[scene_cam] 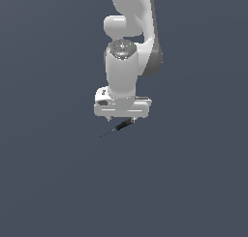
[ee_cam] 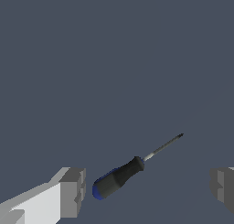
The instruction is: Pick up the object and move it to a goal position.
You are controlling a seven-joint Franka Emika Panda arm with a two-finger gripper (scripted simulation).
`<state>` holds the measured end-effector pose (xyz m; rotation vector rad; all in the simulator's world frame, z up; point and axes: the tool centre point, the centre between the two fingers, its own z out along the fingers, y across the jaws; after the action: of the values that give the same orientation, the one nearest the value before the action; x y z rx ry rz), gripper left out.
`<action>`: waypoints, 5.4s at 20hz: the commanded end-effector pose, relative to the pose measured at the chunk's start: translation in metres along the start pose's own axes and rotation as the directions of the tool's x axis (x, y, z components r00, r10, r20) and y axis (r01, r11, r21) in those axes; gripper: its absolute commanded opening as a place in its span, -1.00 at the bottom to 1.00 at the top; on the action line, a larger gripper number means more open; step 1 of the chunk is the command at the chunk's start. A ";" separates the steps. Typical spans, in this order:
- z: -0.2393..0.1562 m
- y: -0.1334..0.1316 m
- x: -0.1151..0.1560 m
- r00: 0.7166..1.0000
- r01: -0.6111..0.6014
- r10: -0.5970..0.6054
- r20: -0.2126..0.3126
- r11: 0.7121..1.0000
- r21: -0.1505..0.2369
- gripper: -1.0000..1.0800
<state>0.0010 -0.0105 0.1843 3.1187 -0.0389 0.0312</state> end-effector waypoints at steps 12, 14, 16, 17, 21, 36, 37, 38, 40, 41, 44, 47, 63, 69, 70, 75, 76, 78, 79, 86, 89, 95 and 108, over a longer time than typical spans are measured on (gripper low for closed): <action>-0.005 0.023 -0.004 1.000 0.003 -0.003 0.008 1.000 -0.003 0.92; -0.004 0.022 -0.004 1.000 0.003 -0.003 0.008 1.000 -0.003 0.92; -0.003 0.022 -0.004 1.000 -0.004 0.004 0.008 1.000 -0.002 0.92; -0.003 0.021 -0.004 1.000 -0.010 0.010 0.008 1.000 -0.002 0.92; 0.003 0.021 -0.006 0.999 -0.049 0.049 0.009 0.999 0.001 0.92; 0.049 0.019 -0.024 0.921 -0.389 0.389 0.022 0.921 0.015 0.92; 0.052 0.019 -0.026 0.909 -0.416 0.416 0.024 0.909 0.015 0.92; 0.056 0.019 -0.028 0.896 -0.444 0.443 0.025 0.896 0.015 0.92; 0.063 0.019 -0.031 0.868 -0.497 0.496 0.027 0.868 0.014 0.92; 0.067 0.020 -0.033 0.853 -0.522 0.522 0.028 0.853 0.014 0.92; 0.078 0.020 -0.039 0.802 -0.597 0.597 0.031 0.802 0.012 0.92; 0.088 0.021 -0.045 0.744 -0.668 0.667 0.032 0.745 0.008 0.92; 0.118 0.026 -0.064 0.535 -0.845 0.844 0.030 0.535 -0.005 0.92; 0.119 0.026 -0.065 0.533 -0.846 0.845 0.030 0.534 -0.006 0.92; 0.121 0.026 -0.065 0.533 -0.846 0.846 0.030 0.533 -0.006 0.92; 0.139 0.026 -0.066 0.531 -0.847 0.847 0.030 0.532 -0.006 0.92; 0.144 0.026 -0.066 0.531 -0.847 0.847 0.030 0.531 -0.006 0.92; 0.154 0.026 -0.067 0.530 -0.848 0.848 0.030 0.530 -0.006 0.92; 0.158 0.026 -0.067 0.529 -0.848 0.848 0.030 0.530 -0.006 0.92; 0.168 0.025 -0.066 0.529 -0.848 0.848 0.030 0.529 -0.006 -1.00; 0.168 0.025 -0.066 0.529 -0.848 0.848 0.030 0.529 -0.006 -1.00; 0.168 0.025 -0.066 0.529 -0.848 0.848 0.030 0.529 -0.006 -1.00; 0.134 0.029 -0.070 0.529 -0.849 0.848 0.030 0.529 -0.005 -1.00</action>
<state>-0.0667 -0.0399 0.0417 2.7279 -1.5586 -0.0024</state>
